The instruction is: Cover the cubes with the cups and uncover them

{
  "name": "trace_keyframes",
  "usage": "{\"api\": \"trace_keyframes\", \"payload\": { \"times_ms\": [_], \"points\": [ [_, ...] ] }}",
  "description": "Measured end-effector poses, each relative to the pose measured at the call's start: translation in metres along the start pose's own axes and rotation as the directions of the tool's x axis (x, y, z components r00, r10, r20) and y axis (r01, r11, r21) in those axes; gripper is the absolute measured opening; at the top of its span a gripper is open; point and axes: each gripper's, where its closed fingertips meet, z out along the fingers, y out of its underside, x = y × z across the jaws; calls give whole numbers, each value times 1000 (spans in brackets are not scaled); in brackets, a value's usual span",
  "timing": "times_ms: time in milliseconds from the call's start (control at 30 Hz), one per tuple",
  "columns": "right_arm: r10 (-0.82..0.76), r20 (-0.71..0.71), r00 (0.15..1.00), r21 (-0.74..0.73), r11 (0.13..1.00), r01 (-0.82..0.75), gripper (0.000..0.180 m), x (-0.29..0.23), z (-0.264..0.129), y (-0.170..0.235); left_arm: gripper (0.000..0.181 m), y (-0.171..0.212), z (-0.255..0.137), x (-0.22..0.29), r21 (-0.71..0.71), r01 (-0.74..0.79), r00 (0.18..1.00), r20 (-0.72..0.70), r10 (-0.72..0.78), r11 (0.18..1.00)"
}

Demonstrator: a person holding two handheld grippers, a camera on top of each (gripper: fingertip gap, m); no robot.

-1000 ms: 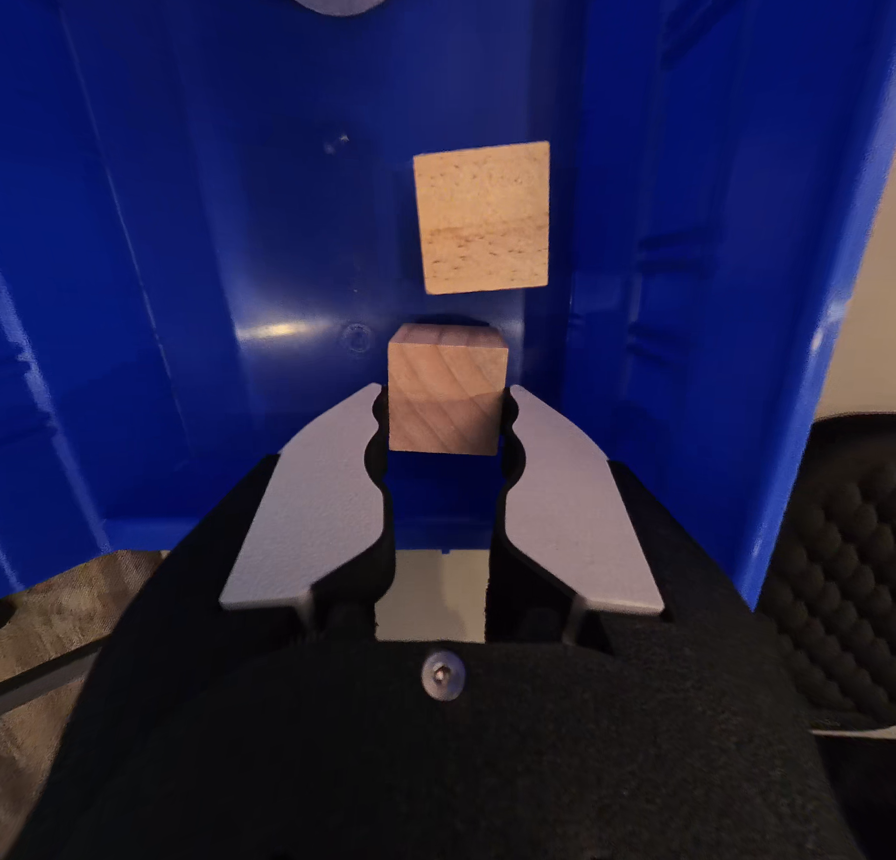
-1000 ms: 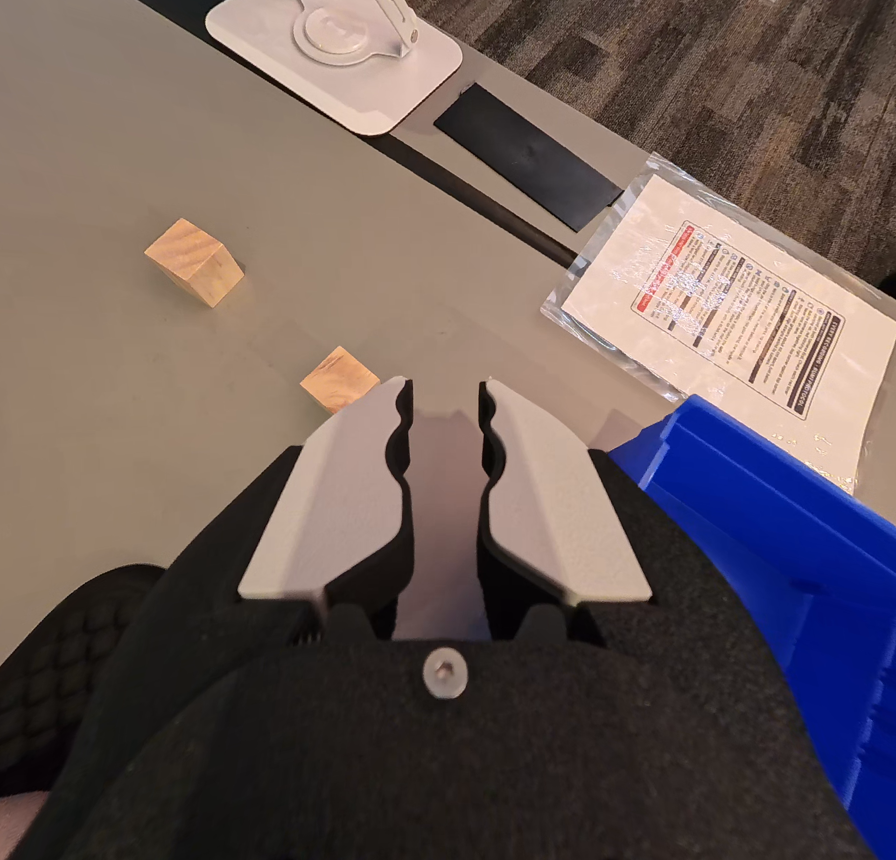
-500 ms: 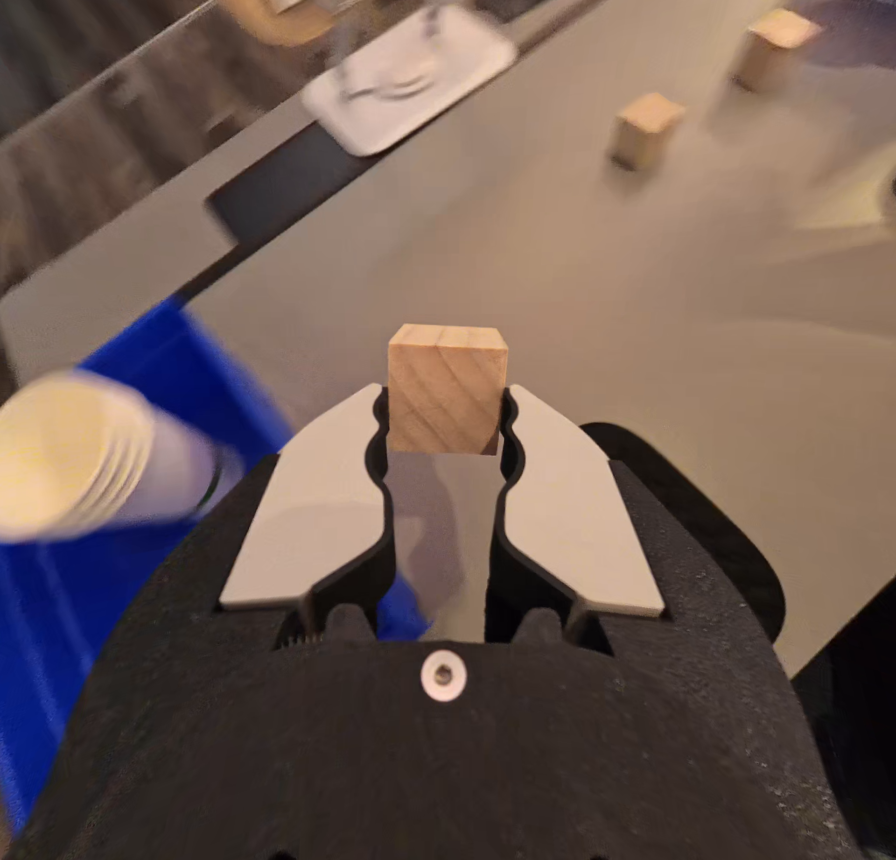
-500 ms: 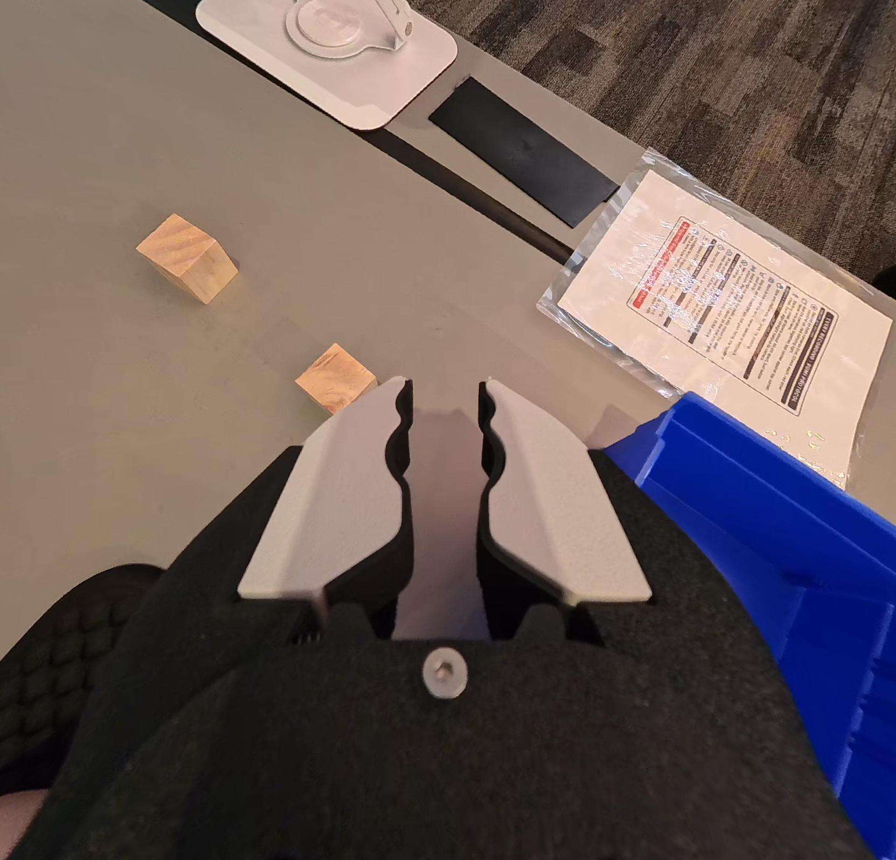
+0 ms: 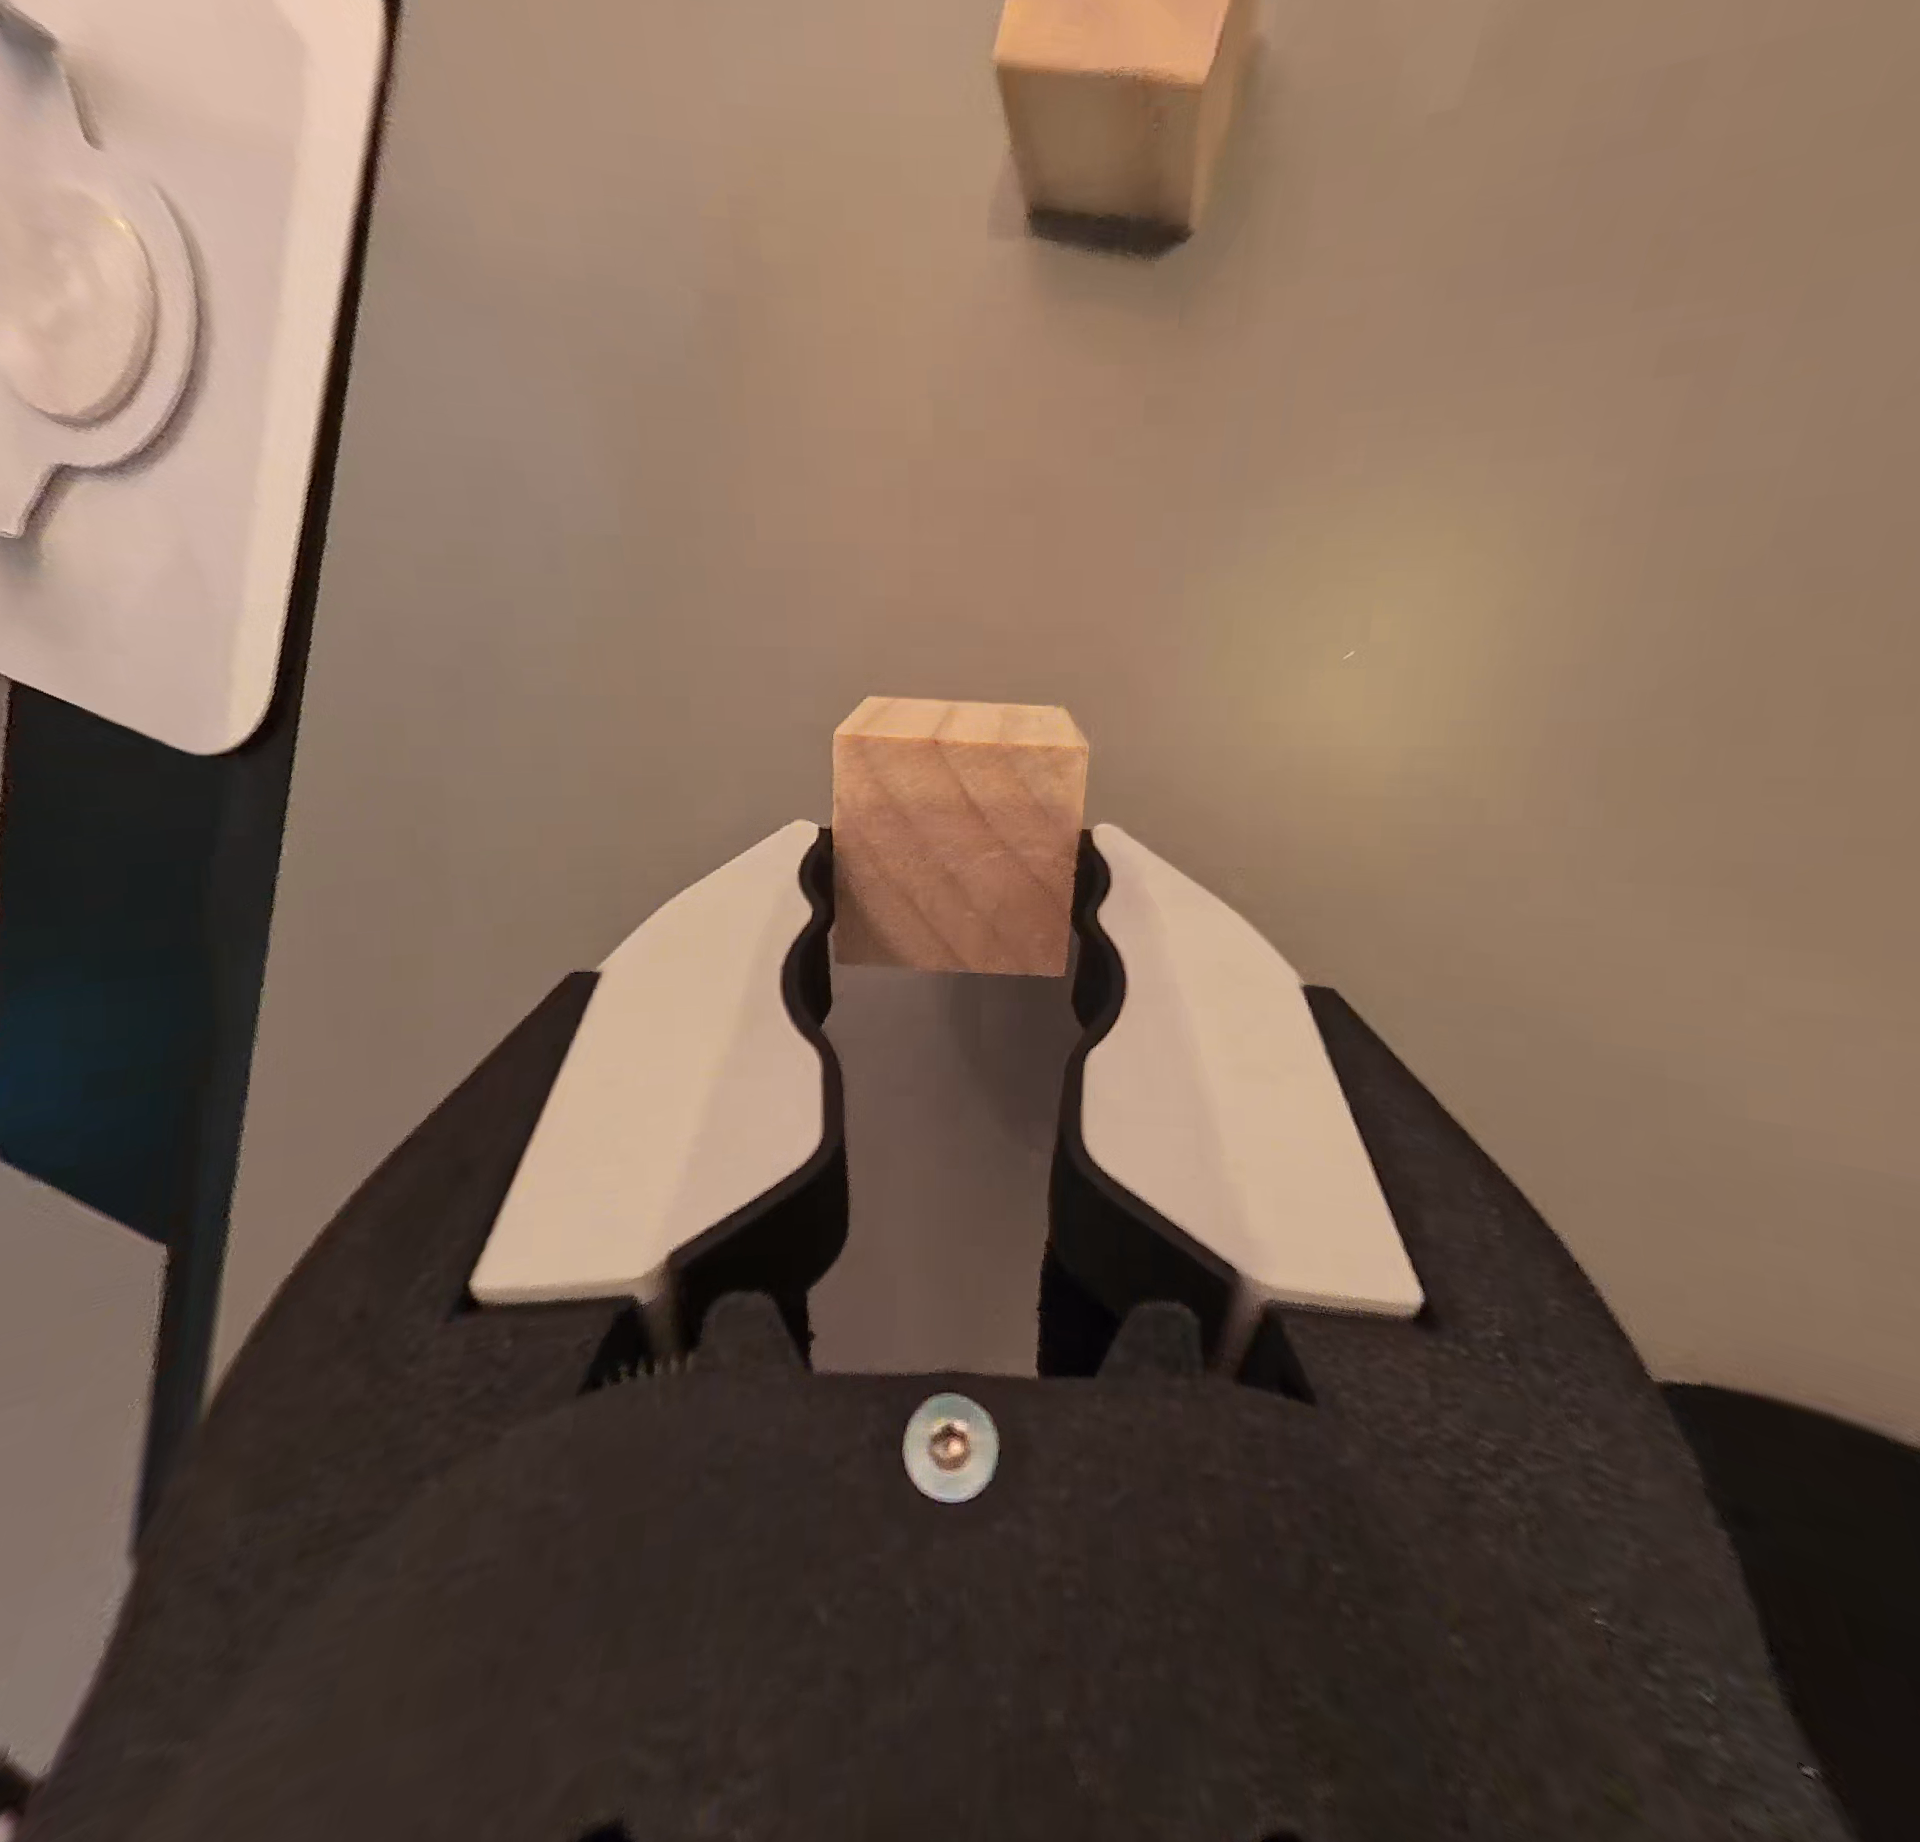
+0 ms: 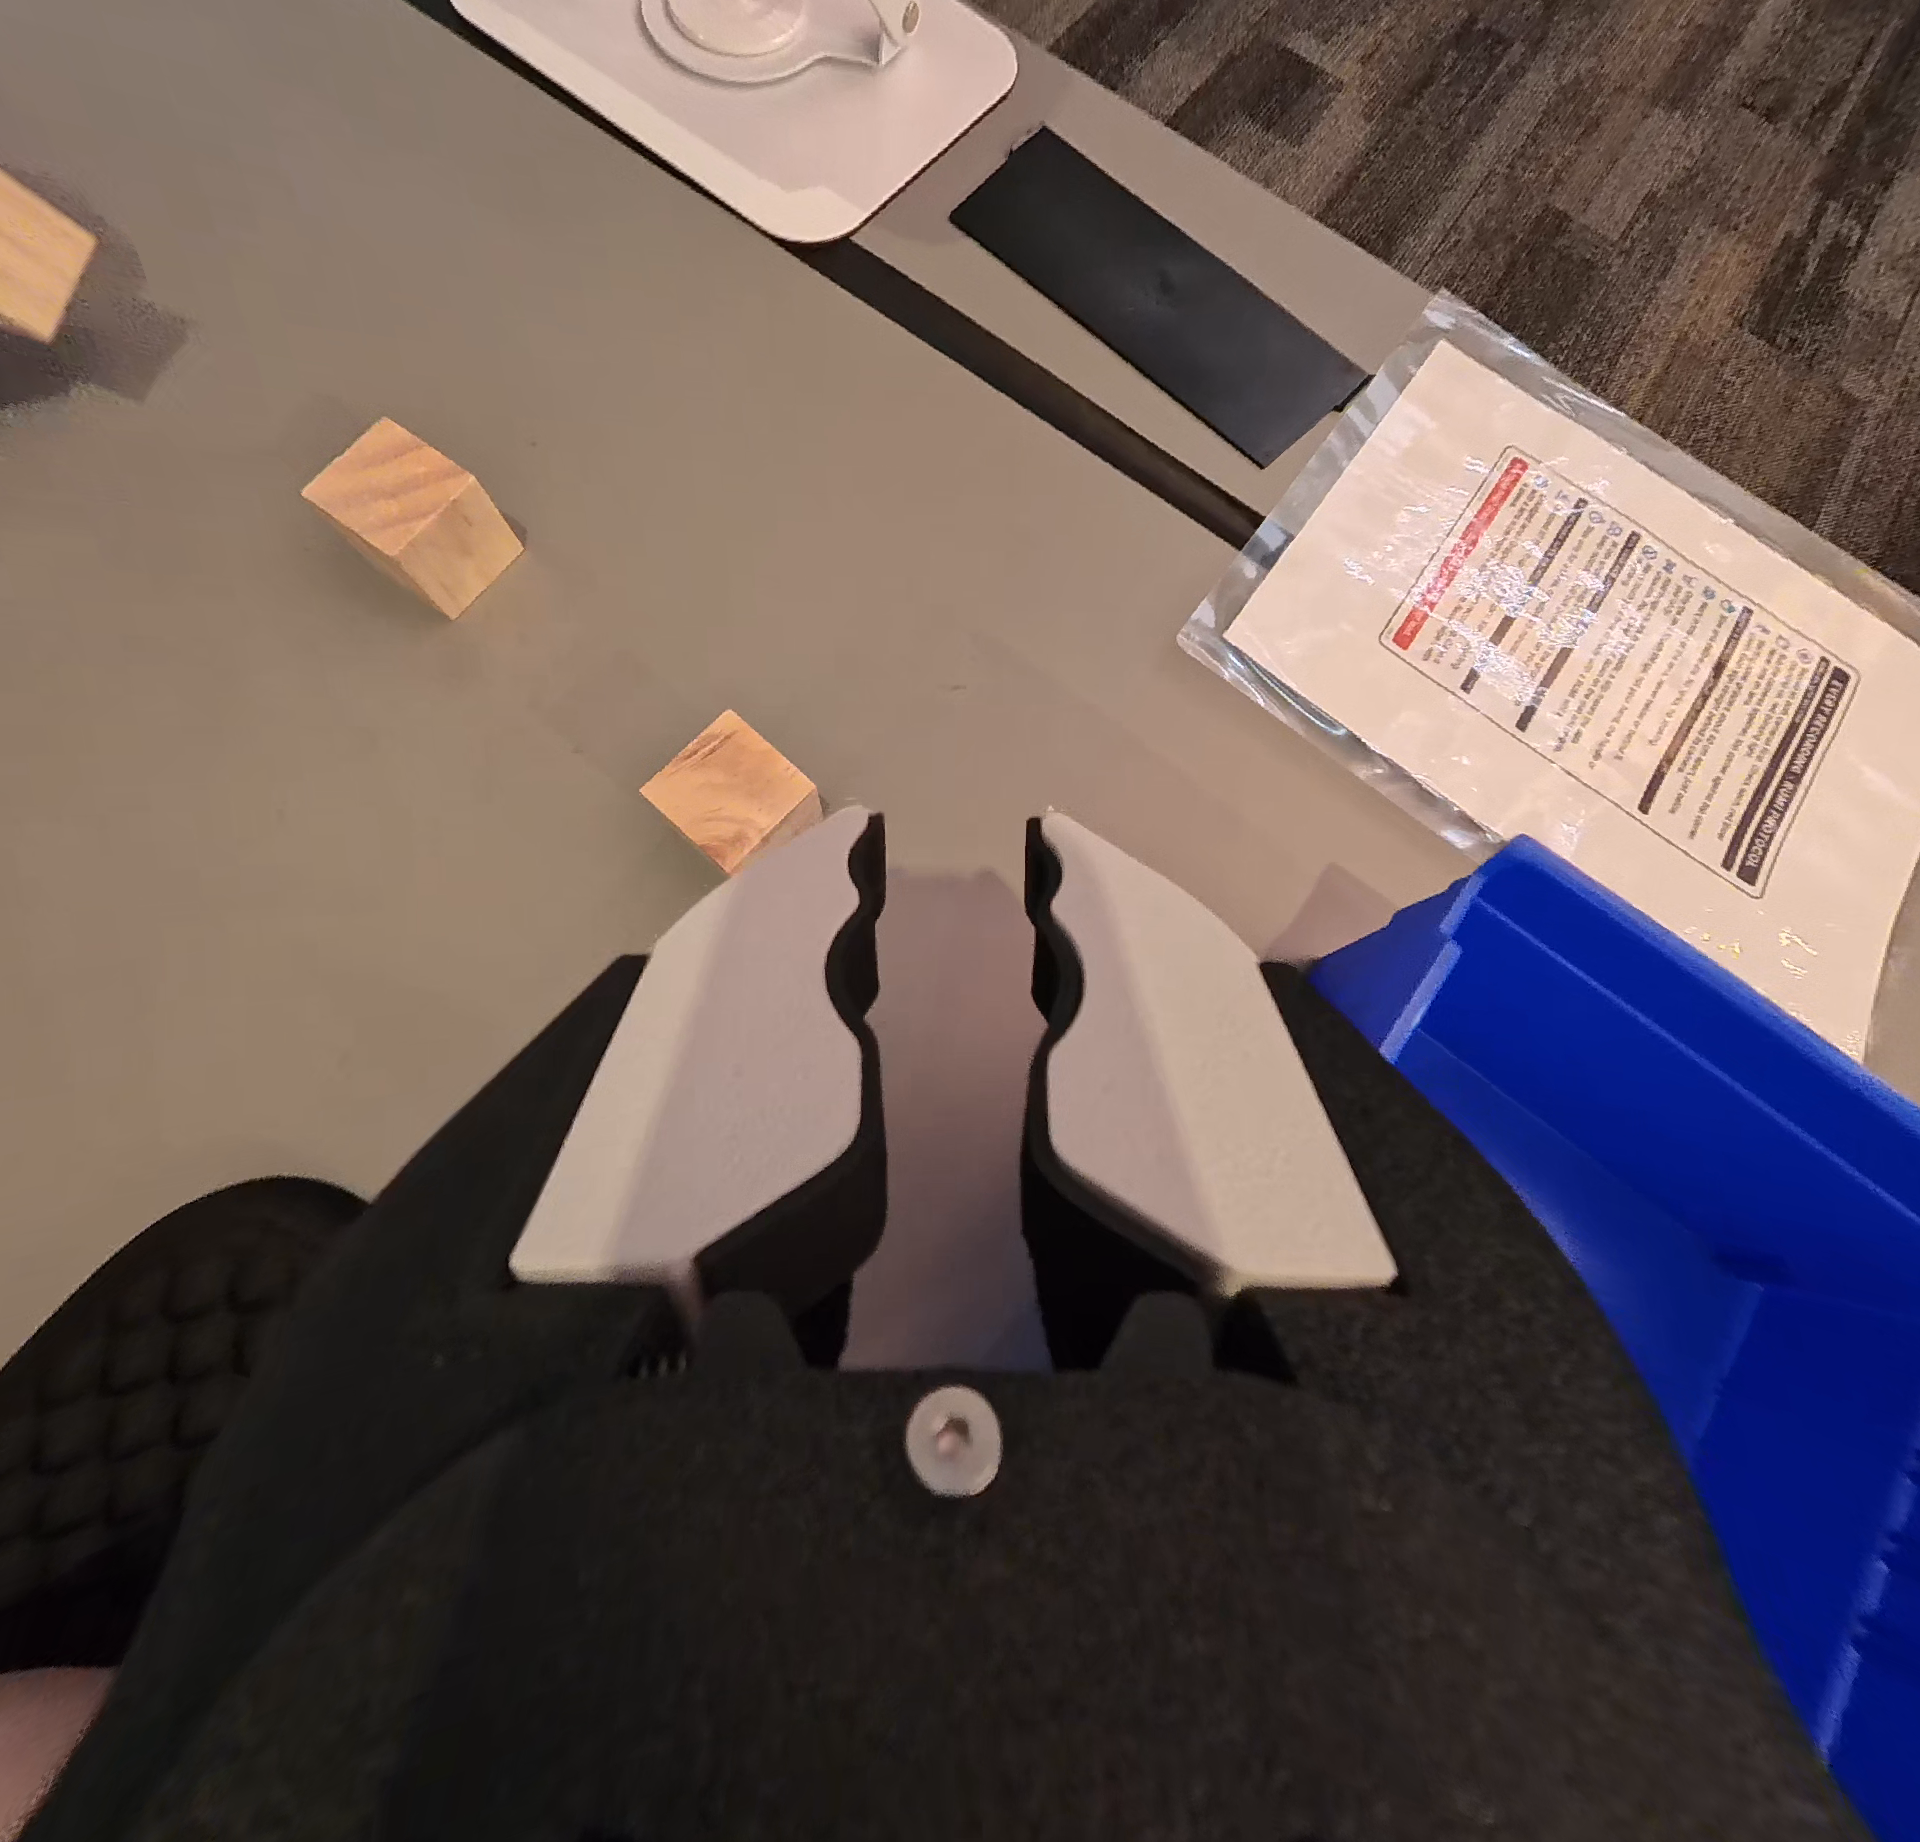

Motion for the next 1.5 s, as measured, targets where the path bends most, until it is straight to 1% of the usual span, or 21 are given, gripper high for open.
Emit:
{"api": "trace_keyframes", "payload": {
  "times_ms": [100, 333, 500, 667, 900, 933, 1000, 1033, 1067, 1133, 1200, 1267, 1333, 1400, 1500],
  "points": [
    [-11, -5, 1000, -5, 1000, 11, 25, 1, 1, -1, 43, 8, 9, -6, -92, -28, 998, -53, 23, 995],
    [-22, 17, 1000, 9, 1000, 22, 25, -4, 3, -4, 43, -1, 20, -7, -148, -132, 987, -111, 116, 980],
    [-13, 18, 1000, 10, 1000, 13, 25, -2, 2, -3, 43, 9, 22, -7, -206, -175, 978, -151, 145, 963],
    [-15, 22, 1000, 7, 1000, 15, 25, -2, 5, -4, 43, 16, 24, -10, -212, -168, 976, -171, 133, 963],
    [-24, 44, 999, -11, 1000, 24, 25, -5, 7, 1, 44, 14, 30, -8, -198, -160, 974, -192, 122, 967],
    [-21, 45, 999, -3, 1000, 21, 25, -5, 6, 1, 45, 14, 30, -9, -196, -156, 975, -187, 119, 968],
    [-7, 41, 999, 12, 1000, 6, 25, -2, 4, -1, 59, 15, 29, -9, -208, -134, 978, -182, 97, 969],
    [0, 38, 999, 15, 1000, -1, 25, -1, 4, -1, 60, 16, 27, -9, -216, -122, 980, -180, 83, 969],
    [4, 36, 999, 17, 1000, -5, 25, 0, 4, 0, 65, 16, 25, -9, -216, -110, 982, -173, 73, 970],
    [5, 38, 999, 13, 1000, -5, 25, 0, 4, 1, 68, 12, 14, -11, -189, -94, 988, -135, 69, 977],
    [5, 37, 999, 7, 1000, -6, 25, 1, 5, 3, 65, 1, -7, -14, -103, -69, 997, -54, 64, 992],
    [8, 35, 999, 7, 1000, -8, 25, 2, 5, 3, 60, -10, -39, -15, 18, -12, 999, 31, 11, 1000],
    [9, 35, 999, 11, 1000, -10, 25, 2, 5, 2, 57, -15, -81, -15, 161, 40, 991, 123, -60, 986],
    [6, 35, 999, 8, 1000, -6, 25, 2, 5, 2, 57, -5, -126, -13, 275, 74, 972, 195, -131, 959],
    [-4, 41, 999, 12, 1000, 4, 25, -1, 4, -1, 57, 42, -188, -20, 345, 143, 914, 314, -258, 928]
  ]
}}
